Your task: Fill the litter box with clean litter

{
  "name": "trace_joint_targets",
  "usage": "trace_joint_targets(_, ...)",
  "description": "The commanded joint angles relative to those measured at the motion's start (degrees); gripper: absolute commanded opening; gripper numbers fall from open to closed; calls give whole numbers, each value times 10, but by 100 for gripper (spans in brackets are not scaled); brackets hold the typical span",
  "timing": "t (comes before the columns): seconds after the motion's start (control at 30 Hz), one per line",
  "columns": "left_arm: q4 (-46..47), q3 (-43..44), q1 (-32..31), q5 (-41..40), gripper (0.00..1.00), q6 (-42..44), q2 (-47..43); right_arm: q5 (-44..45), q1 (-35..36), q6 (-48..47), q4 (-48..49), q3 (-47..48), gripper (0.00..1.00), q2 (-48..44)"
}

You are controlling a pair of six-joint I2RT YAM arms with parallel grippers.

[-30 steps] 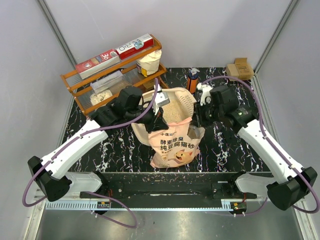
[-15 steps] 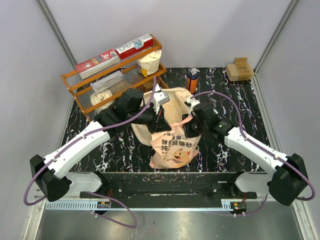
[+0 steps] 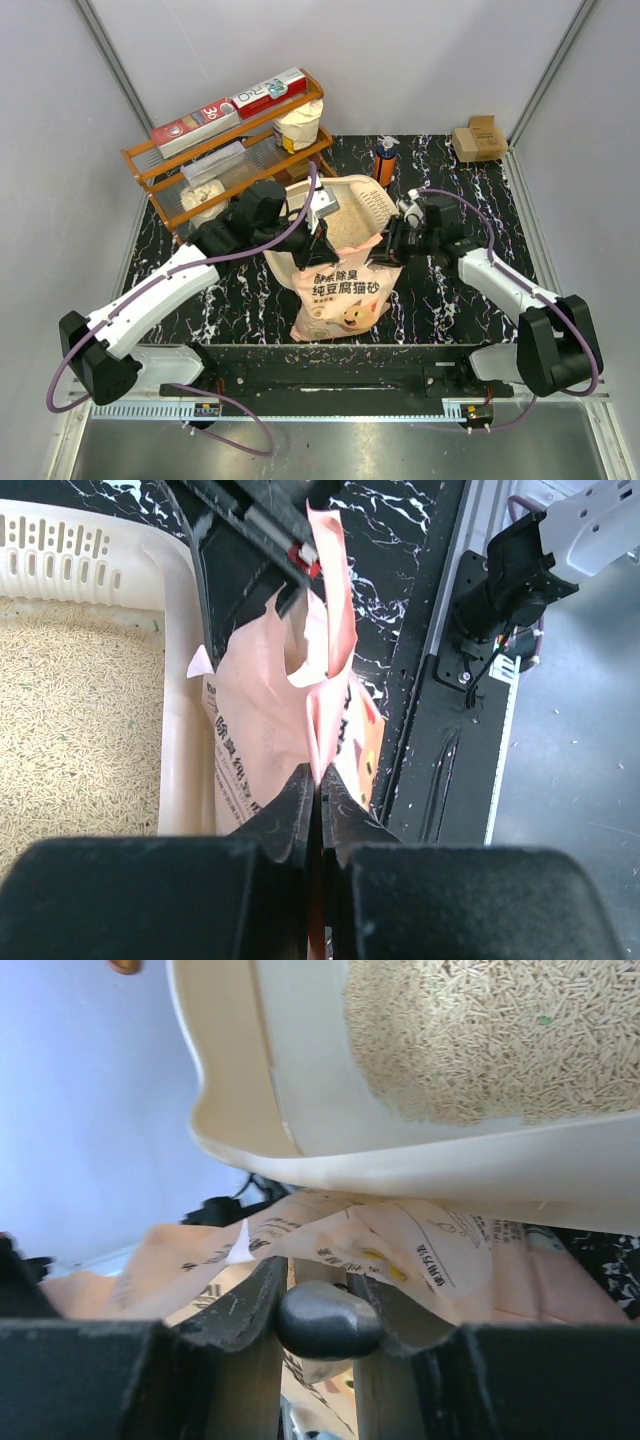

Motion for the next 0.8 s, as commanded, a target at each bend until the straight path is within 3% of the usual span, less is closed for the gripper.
trace_joint_targets(0.0,-12,47,-2,30,0,36,-9,-106,-70,87,103,-10,0,0)
trace_joint_targets(0.3,-55,94,-3,17,0,108,2,-203,-195,80,73,12,0,-17)
trace_joint_targets(0.57,-62,98,-3,-4,0,146,-6,-220,-253,15,-46,93,0,-20)
trace_joint_targets(0.77,-60,85,-2,-14,0,153,-17,-246,-274,-19,-66,119,0,0)
